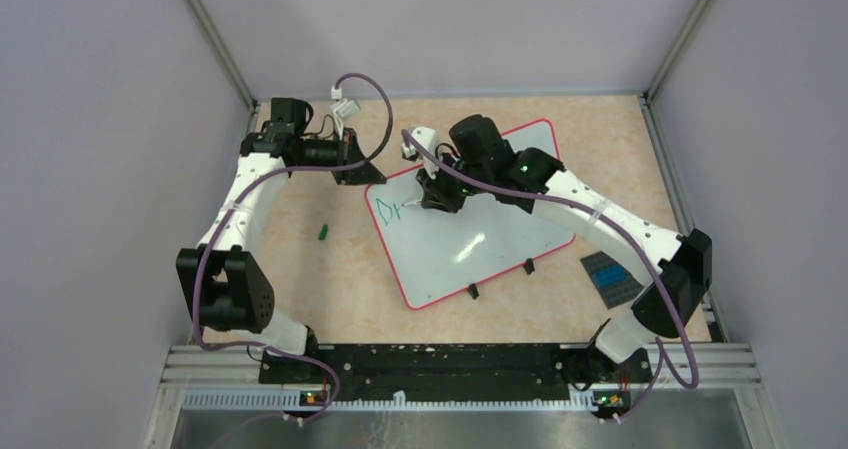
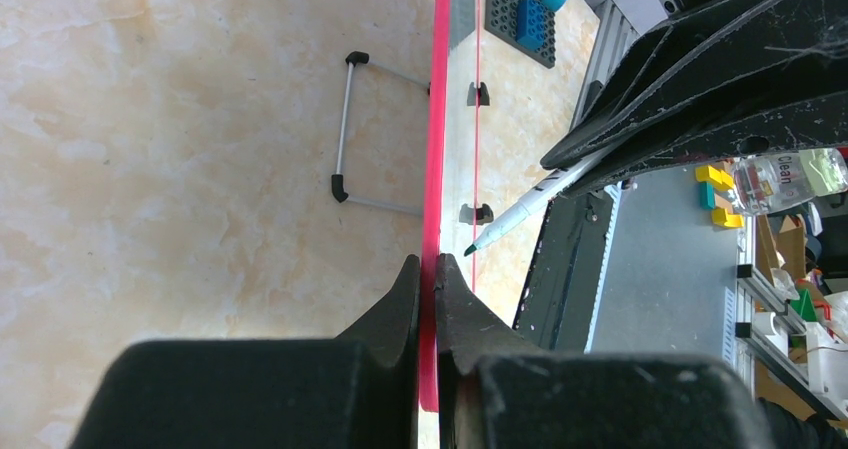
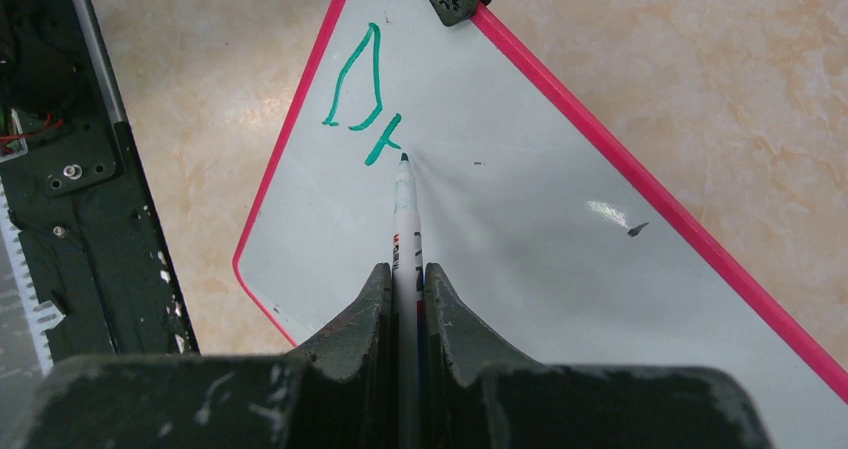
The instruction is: Write a sentence on the whiteboard
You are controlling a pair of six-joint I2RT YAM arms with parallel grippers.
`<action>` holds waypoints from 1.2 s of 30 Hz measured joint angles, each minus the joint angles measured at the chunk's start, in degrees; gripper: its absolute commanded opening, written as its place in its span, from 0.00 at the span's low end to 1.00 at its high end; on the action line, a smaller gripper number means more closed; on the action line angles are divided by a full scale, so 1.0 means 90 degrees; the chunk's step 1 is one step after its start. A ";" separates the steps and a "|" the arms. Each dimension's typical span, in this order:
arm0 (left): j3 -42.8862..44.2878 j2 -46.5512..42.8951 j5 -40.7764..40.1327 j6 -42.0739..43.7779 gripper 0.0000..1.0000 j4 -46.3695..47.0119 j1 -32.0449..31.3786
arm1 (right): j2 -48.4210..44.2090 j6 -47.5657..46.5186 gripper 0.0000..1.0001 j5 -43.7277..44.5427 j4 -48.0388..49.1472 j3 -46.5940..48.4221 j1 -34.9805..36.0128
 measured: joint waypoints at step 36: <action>-0.0049 -0.0041 -0.0073 0.0007 0.00 0.0051 0.0000 | 0.0070 -0.0109 0.00 -0.0036 -0.0121 -0.0080 -0.0182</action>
